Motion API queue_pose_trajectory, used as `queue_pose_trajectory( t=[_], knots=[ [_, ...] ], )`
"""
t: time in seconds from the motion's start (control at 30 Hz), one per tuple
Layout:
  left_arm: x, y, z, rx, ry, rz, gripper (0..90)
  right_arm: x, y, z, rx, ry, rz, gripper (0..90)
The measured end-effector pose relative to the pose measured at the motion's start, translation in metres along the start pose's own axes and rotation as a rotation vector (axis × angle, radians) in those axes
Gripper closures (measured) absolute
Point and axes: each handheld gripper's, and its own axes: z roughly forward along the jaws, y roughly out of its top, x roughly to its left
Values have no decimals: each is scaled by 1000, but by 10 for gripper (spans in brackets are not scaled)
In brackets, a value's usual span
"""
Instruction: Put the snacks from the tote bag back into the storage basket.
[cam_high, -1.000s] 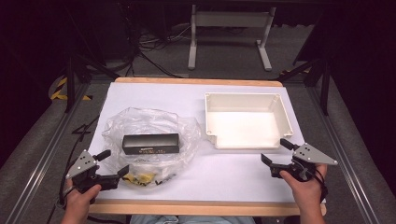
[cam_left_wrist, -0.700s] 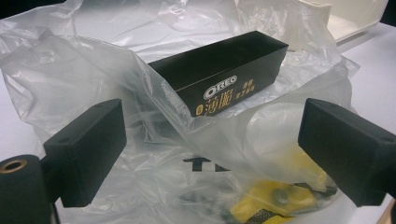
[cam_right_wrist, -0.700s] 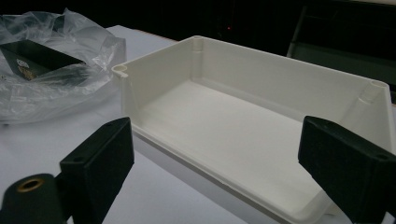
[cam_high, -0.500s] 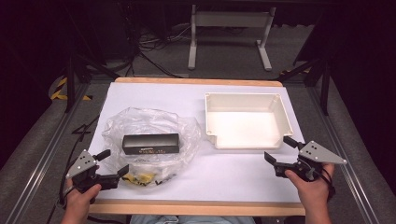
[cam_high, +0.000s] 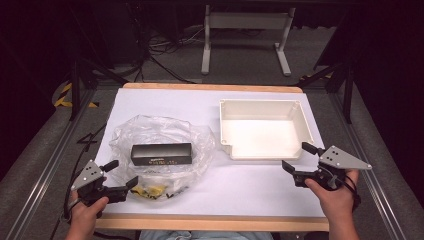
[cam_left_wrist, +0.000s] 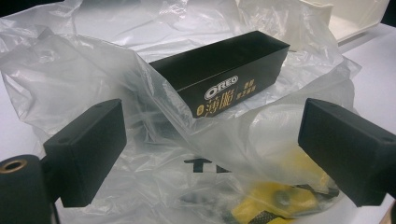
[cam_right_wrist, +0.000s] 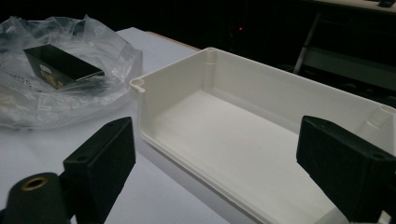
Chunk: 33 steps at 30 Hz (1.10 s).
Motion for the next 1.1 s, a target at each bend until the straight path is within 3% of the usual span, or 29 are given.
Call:
queue_pose_trajectory(
  t=[0.1, 0.33, 0.57, 0.83, 1.1],
  knots=[
    [0, 0, 0, 2, 0, 1, 87, 0, 5, 0, 22, 23, -29, 126],
    [0, 0, 0, 1, 1, 0, 87, -2, 16, 3, 39, 80, -8, 125],
    [0, 0, 0, -1, -2, 0, 87, -5, 33, 6, 96, 138, -46, 125],
    [0, 0, 0, 3, -8, 6, 86, -7, 49, 10, 123, 171, -67, 125],
    [0, 0, 0, -2, -11, 6, 86, -7, 69, 12, 130, 200, -120, 134]
  ],
)
